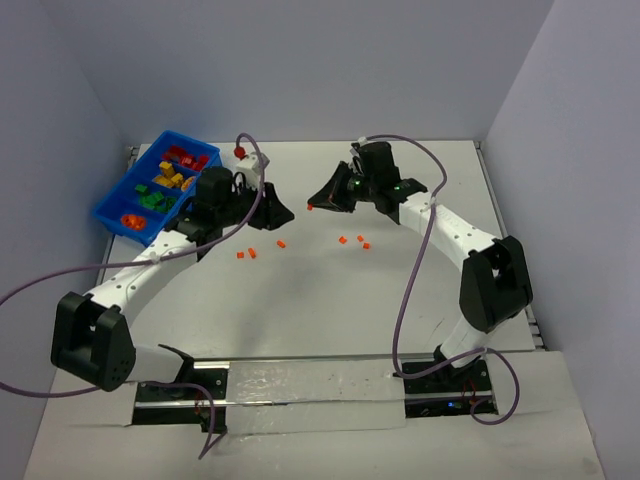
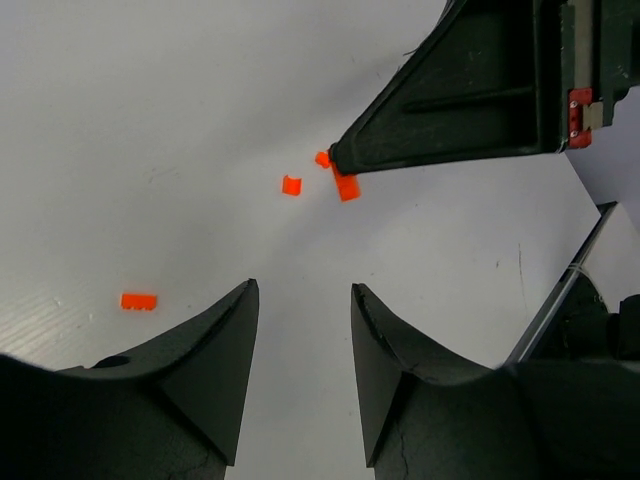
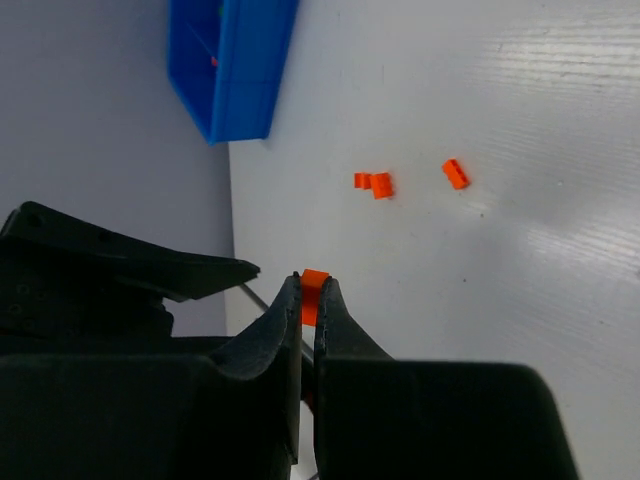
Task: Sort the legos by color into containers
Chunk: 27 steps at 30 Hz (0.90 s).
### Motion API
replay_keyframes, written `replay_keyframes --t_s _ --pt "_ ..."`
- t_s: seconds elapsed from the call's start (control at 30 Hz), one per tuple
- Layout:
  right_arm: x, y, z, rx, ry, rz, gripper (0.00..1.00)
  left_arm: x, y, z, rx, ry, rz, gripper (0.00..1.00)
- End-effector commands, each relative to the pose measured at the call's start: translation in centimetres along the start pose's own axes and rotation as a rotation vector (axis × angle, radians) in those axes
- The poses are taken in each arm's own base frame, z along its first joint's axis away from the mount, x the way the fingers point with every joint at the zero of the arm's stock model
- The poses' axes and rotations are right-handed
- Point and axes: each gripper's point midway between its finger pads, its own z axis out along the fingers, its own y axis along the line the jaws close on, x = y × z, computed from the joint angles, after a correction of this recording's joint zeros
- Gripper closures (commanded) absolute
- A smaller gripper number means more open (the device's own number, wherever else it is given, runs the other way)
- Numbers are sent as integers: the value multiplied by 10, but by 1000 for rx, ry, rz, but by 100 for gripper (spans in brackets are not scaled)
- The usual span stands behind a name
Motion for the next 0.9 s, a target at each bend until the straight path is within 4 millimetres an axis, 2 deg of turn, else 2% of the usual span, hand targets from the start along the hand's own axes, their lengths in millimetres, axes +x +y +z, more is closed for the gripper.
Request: replay_keyframes --t_s 0.0,0.33,0.63,0.87 --pt "-4 35 4 -87 -16 75 100 -37 -19 3 9 -76 3 50" --pt "3 47 5 -149 16 81 100 -37 -27 17 27 -58 -1 52" --pt "8 58 1 -184 34 66 100 -29 -22 26 2 -31 17 54" --pt "17 61 4 -205 59 50 100 -35 -18 26 -23 -44 12 71"
